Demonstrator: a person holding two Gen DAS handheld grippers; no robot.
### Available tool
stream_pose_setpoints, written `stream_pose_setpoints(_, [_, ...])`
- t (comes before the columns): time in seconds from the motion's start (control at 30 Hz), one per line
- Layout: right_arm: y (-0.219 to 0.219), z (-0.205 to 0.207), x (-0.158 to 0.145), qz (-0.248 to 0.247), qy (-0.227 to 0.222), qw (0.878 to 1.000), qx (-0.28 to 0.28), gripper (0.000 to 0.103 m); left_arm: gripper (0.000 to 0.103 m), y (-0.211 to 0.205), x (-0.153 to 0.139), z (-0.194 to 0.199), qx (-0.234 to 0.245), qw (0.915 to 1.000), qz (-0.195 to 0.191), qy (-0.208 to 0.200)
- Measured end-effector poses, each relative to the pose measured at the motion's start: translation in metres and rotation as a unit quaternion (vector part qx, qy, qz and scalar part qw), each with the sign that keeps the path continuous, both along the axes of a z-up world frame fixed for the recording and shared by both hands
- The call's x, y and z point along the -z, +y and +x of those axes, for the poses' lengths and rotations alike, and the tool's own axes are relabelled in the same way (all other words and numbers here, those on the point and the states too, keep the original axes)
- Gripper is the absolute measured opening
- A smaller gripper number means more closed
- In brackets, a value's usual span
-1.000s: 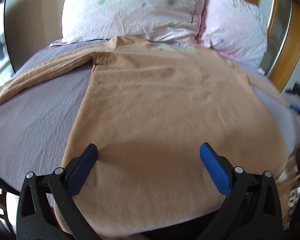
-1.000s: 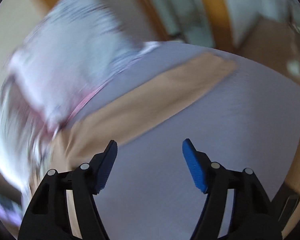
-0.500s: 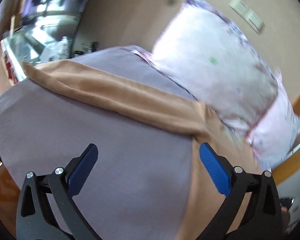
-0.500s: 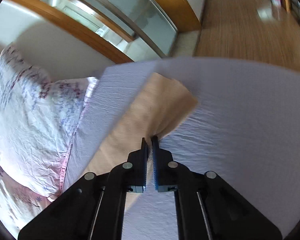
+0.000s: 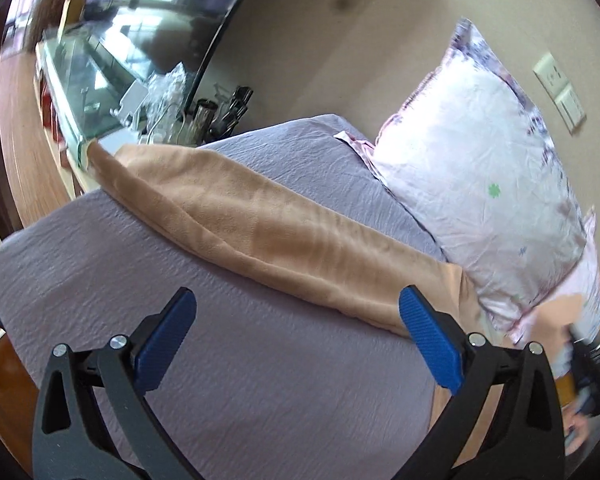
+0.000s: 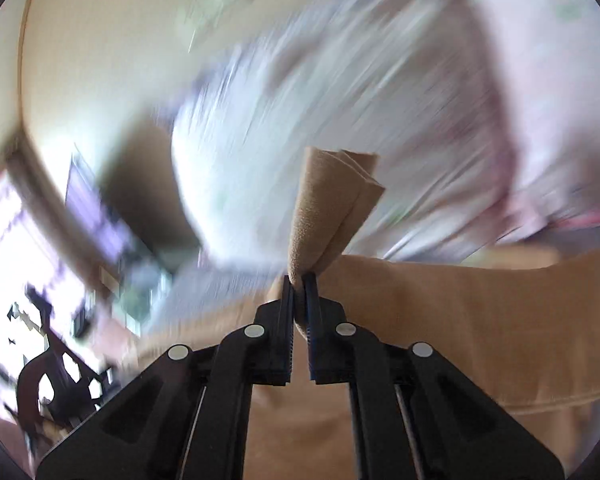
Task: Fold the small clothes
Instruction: 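Grasp a sleeve cuff with the right gripper and fold it across the shirt body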
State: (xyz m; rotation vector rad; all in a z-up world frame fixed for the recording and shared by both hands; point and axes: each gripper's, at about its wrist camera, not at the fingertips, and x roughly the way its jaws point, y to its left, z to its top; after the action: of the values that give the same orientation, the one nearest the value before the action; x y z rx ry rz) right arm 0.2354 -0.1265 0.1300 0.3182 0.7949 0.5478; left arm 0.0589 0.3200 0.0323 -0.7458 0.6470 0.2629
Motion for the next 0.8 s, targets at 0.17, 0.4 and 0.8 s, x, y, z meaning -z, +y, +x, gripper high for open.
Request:
stream_pose_setpoints(0.17, [0.078,-0.019,0.045,-0.047,0.082,0.991,-0.093,0.011,0.086,0.021,0.011,0.003,-0.023,0.9981,-0.057,0.002])
stream_pose_setpoints(0.4, [-0.01,-0.023,0.001,0.001,0.013,0.999,-0.032,0.071,0.065,0.055,0.026,0.004,-0.075,0.989,-0.127,-0.002])
stream_pose_setpoints(0.8, [-0.091,-0.053,0.01,0.024,0.014,1.0,0.013,0.072,0.007,0.042,-0.012,0.019,-0.104,0.9934,-0.042,0.021])
